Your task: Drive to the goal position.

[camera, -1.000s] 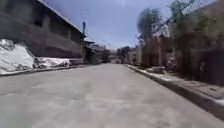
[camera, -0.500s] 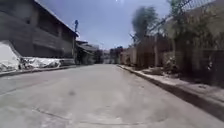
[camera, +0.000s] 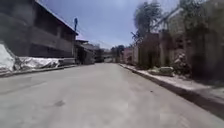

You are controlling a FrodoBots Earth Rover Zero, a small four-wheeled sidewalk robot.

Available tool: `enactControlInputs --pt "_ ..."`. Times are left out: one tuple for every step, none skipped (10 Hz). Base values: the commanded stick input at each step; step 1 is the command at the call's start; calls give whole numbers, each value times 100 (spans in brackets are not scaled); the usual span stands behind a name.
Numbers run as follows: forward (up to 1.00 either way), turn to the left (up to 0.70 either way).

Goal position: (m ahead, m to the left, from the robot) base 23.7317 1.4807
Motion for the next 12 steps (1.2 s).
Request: enactControlInputs --pt "100 3" --pt "100 3" --pt "100 3" --pt "100 3" --pt "100 -1" --pt "100 -21" --pt "100 -37" --pt "100 -32" --pt "100 -17" --pt "100 -3" --pt "100 3" --pt "100 3"
